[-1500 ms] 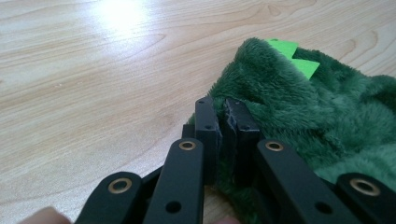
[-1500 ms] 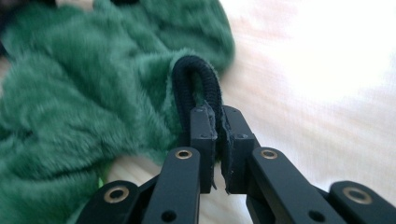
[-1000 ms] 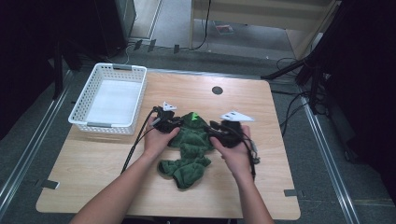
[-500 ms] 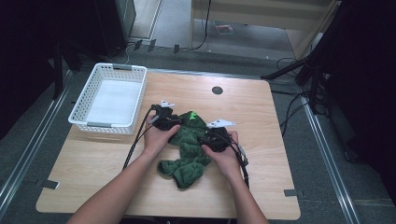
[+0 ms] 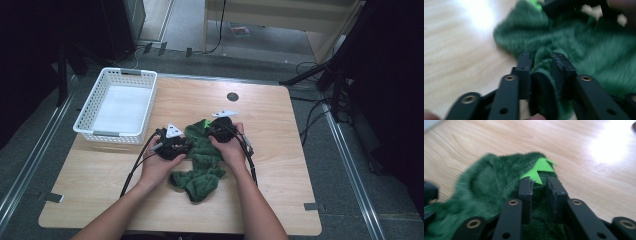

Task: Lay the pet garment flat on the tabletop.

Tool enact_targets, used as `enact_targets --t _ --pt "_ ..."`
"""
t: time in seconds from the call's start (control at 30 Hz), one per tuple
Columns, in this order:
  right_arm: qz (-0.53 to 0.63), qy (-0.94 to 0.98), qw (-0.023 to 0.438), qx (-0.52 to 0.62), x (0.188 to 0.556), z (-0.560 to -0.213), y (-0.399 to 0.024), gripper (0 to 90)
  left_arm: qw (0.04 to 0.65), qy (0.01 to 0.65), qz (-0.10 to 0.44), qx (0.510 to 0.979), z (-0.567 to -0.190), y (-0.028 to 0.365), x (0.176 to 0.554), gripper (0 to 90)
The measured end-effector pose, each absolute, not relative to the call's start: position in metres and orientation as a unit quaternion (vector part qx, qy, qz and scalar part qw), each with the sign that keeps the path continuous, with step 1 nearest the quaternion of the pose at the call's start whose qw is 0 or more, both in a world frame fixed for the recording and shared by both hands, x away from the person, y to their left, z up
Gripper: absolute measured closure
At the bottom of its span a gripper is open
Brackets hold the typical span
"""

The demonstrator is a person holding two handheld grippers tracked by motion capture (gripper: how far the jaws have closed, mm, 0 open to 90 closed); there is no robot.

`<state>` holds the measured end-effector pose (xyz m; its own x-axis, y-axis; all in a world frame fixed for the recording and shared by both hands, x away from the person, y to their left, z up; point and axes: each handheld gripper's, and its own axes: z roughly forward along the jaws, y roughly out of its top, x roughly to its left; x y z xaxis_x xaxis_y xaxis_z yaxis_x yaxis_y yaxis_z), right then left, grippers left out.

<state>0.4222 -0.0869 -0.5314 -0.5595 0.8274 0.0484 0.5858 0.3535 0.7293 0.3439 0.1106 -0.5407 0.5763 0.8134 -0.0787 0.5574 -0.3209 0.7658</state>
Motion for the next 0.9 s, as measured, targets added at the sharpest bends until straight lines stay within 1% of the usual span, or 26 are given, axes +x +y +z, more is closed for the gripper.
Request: enact_targets --t 0.1,0.2,0.27,0.37,0.43,0.5,0.57,0.6,0.7,0.77,0.83,0.9 --pt "0.363 0.804 0.164 0.442 0.427 -0.541 -0.088 80.2 0.387 0.429 0.161 0.800 -0.545 0.113 0.341 75.4" --pt "0.374 0.791 0.170 0.453 0.433 -0.543 -0.093 84.2 0.386 0.433 0.161 0.798 -0.546 0.115 0.341 77.1" --pt "0.373 0.786 0.185 0.457 0.437 -0.545 -0.094 86.2 0.382 0.435 0.161 0.799 -0.547 0.117 0.340 77.8" --pt "0.377 0.775 0.183 0.474 0.447 -0.545 -0.097 88.1 0.380 0.433 0.165 0.800 -0.548 0.118 0.340 77.9" --pt "0.373 0.775 0.182 0.476 0.452 -0.544 -0.096 87.9 0.379 0.436 0.164 0.799 -0.548 0.120 0.341 77.1" --pt "0.367 0.782 0.180 0.471 0.454 -0.542 -0.095 84.3 0.382 0.445 0.164 0.794 -0.547 0.121 0.343 73.3" --pt "0.370 0.783 0.174 0.469 0.453 -0.538 -0.096 76.6 0.392 0.446 0.158 0.789 -0.546 0.124 0.344 67.9" --pt "0.381 0.781 0.169 0.465 0.451 -0.535 -0.099 74.5 0.401 0.446 0.157 0.785 -0.545 0.125 0.343 66.3" --pt "0.412 0.774 0.169 0.450 0.437 -0.520 -0.111 72.3 0.418 0.437 0.162 0.780 -0.542 0.127 0.339 62.6" --pt "0.424 0.770 0.174 0.444 0.423 -0.509 -0.121 71.5 0.426 0.430 0.162 0.779 -0.539 0.128 0.336 62.1" --pt "0.438 0.764 0.165 0.445 0.406 -0.501 -0.131 70.1 0.434 0.427 0.161 0.777 -0.537 0.128 0.333 62.3" --pt "0.442 0.765 0.146 0.444 0.387 -0.501 -0.137 69.5 0.431 0.420 0.161 0.782 -0.537 0.127 0.331 63.4"
